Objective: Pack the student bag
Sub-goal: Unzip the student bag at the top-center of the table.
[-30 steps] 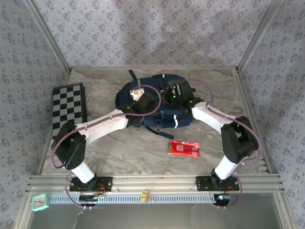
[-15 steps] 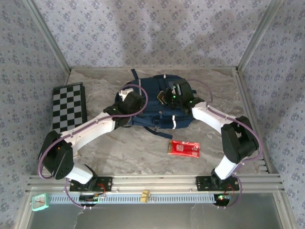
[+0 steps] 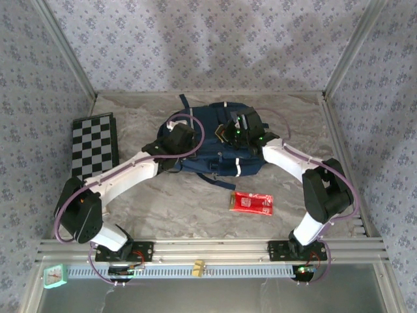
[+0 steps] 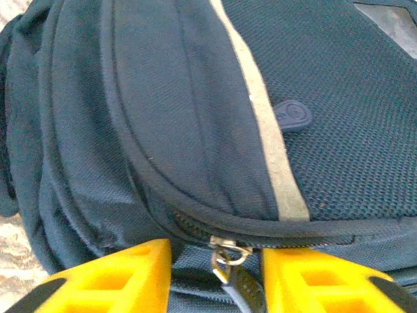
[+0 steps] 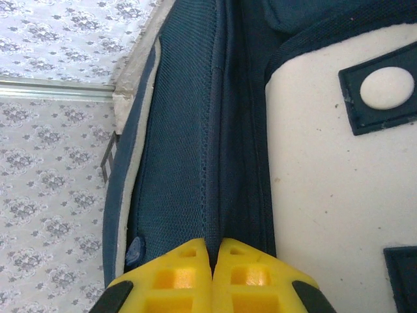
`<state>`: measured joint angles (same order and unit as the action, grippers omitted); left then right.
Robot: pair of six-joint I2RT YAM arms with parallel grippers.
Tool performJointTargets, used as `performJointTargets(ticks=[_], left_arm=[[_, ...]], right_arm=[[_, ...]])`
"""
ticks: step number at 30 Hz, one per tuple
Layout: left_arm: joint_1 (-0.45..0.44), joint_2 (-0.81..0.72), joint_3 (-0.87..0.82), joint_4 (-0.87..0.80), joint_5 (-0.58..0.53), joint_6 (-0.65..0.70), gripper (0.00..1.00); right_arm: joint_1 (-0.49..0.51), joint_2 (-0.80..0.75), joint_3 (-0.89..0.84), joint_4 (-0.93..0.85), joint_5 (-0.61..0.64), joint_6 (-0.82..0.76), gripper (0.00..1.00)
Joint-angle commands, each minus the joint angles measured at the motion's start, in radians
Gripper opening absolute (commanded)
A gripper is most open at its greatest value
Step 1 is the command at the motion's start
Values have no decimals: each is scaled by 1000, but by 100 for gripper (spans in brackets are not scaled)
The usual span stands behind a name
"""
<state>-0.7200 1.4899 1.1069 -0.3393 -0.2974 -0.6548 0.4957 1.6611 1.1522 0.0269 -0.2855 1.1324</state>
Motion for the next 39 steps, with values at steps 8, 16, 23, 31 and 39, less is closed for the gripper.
performJointTargets(ticks=[8,16,23,31,39], left_arm=[[9,37,66,-30,3,69,22],[73,-34,38,-81,29,187,2],[136,-92,-34,-70,170,258,0],[-79,-37,29,-12,262,249,0],[-136,118,165,-4,226,244,0]], right_arm=[[-1,9,90,32,-37,-37,0],[-30,-12,93,-69,-66,-128,0],[-105,28,164,-196,-133,-271,0],[-165,176,417,-414,-166,-491,0],[-208,184,485,-505,-241,-526,49]])
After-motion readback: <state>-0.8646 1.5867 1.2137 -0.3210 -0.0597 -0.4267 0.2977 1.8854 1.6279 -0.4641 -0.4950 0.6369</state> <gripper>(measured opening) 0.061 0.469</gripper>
